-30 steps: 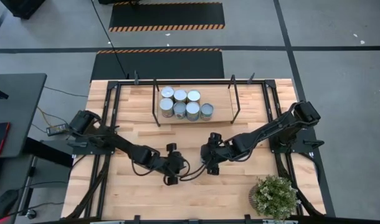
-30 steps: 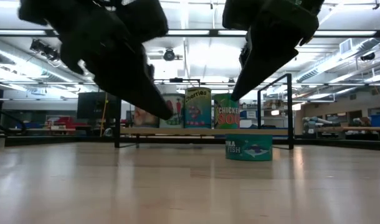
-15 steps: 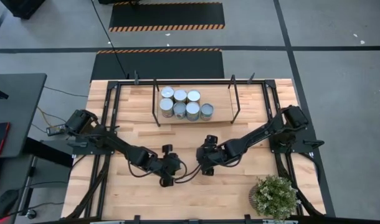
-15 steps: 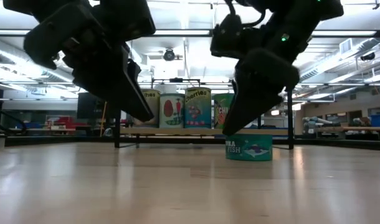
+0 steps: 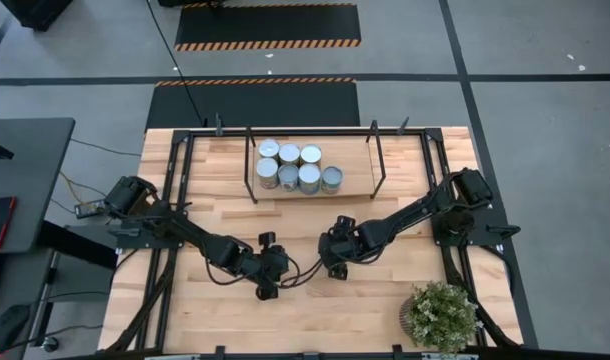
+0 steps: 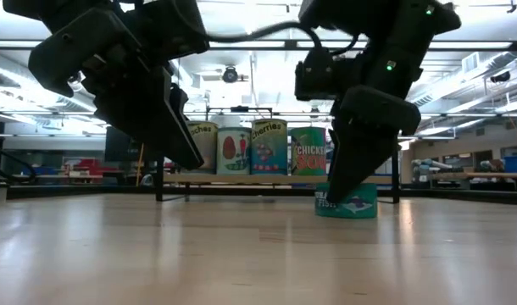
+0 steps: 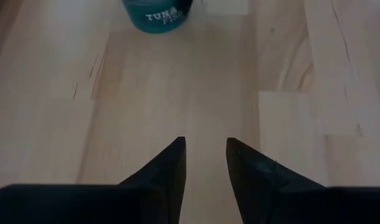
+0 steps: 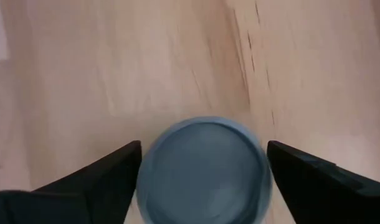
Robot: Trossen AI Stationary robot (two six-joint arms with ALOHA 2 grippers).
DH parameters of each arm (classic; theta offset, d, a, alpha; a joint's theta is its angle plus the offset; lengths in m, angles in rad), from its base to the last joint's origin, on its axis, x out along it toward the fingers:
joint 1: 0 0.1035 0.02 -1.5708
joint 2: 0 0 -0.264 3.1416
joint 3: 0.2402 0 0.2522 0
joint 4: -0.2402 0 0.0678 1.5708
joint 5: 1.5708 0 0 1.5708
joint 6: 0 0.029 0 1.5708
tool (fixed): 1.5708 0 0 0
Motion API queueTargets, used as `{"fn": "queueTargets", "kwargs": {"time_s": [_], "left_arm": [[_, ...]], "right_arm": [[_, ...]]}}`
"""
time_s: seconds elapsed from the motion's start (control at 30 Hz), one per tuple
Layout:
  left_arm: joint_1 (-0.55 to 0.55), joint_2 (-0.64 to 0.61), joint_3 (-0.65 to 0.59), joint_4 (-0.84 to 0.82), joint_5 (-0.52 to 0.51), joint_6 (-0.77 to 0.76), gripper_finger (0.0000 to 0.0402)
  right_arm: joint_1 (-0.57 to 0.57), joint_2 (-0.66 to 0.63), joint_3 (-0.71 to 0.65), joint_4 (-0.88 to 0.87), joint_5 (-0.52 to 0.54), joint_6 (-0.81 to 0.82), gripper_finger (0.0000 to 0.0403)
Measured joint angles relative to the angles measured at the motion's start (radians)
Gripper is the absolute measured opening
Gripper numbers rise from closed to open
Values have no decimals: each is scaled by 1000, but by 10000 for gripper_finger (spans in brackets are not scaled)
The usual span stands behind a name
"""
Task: Pick and place cans onto a shelf
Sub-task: Put the canned tuna on the shelf
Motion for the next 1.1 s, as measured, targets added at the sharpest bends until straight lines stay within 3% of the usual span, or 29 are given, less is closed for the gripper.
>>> {"fn": "queueTargets", "kwargs": {"time_s": [0.3,0.5,0.8,1.1], "left_arm": [[0,0,0,-4,1,-6,121],[0,0,0,-7,10,-27,121],[4,0,0,-2,11,-19,121],[4,0,0,-1,11,-10,121]], "right_arm": [[-61,-6,2,-35,-127,-75,295],[-95,-99,-1,-157,-147,-188,302],[-194,-295,0,-305,-74,-497,305],[-383,-311,0,-354,-87,-645,305]]}}
